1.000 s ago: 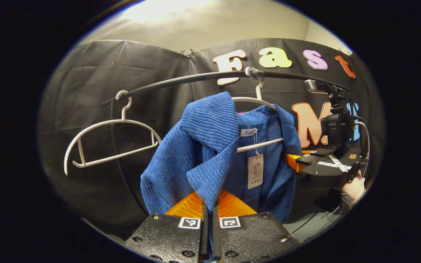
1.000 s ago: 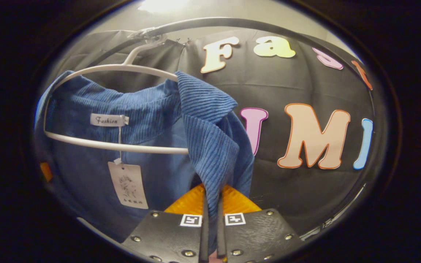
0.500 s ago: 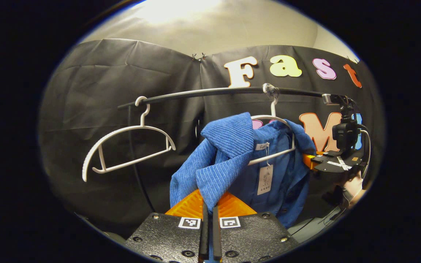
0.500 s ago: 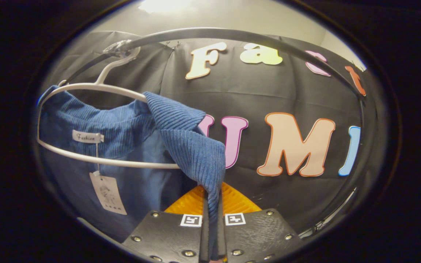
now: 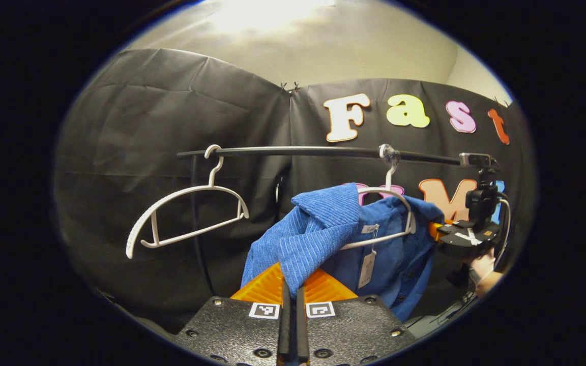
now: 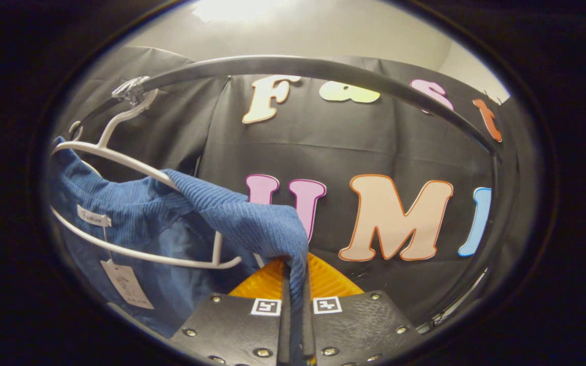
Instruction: Grasp the clothes on the hanger with both hands and then place them into the laundry hamper below.
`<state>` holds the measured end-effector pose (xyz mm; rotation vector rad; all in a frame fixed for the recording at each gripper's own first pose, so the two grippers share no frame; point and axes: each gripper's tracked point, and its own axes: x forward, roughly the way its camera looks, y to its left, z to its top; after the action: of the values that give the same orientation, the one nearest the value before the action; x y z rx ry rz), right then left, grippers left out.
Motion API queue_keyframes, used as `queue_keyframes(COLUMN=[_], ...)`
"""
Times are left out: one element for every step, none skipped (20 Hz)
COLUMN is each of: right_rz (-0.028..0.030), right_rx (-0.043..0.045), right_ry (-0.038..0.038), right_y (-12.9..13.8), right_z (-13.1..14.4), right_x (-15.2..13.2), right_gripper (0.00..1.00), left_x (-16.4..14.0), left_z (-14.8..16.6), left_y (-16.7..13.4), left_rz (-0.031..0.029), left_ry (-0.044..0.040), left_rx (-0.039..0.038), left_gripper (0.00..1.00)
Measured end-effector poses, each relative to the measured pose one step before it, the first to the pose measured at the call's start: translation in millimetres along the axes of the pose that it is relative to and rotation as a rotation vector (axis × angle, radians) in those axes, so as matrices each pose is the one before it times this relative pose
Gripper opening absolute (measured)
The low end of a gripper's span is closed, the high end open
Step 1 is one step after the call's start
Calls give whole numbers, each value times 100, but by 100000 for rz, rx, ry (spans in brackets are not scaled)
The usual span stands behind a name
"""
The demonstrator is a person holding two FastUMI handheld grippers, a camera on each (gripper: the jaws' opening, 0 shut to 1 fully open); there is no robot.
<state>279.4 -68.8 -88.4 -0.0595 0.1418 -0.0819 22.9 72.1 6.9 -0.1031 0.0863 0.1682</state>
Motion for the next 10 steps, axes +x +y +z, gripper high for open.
queue_keyframes(right_rz=[-394,-376,-360,-147,-215,-150,-58,-119,-47,-48], right_rx=[183,-55,-139,-78,-40,47,169,429,646,634], right_ry=[-563,-473,-283,-449,-649,-504,-346,-192,-2,-72], right_y=[-167,-182,-164,-10,-104,-127,-34,-28,-135,-79], right_z=[220,278,232,96,372,197,206,-72,-13,-1], right_x=[141,187,282,122,338,424,319,52,298,291], right_gripper=[9,9,9,8,9,8,9,9,9,9], left_x=[-51,-217,-230,-135,-194,-120,-298,-170,-206,-94], left_z=[350,275,131,382,393,348,264,540,610,599], left_y=[185,67,115,175,61,-64,-200,-332,-533,-418], left_rz=[-902,-901,-712,-142,-341,-754,-1199,-2046,-2359,-2181], left_ry=[-435,523,587,-44,-200,-112,205,-329,-369,-484], left_rx=[-2222,-1610,-1224,-1083,-898,-380,-437,-1024,-1369,-988], left_gripper=[4,4,5,5,4,4,3,3,3,5])
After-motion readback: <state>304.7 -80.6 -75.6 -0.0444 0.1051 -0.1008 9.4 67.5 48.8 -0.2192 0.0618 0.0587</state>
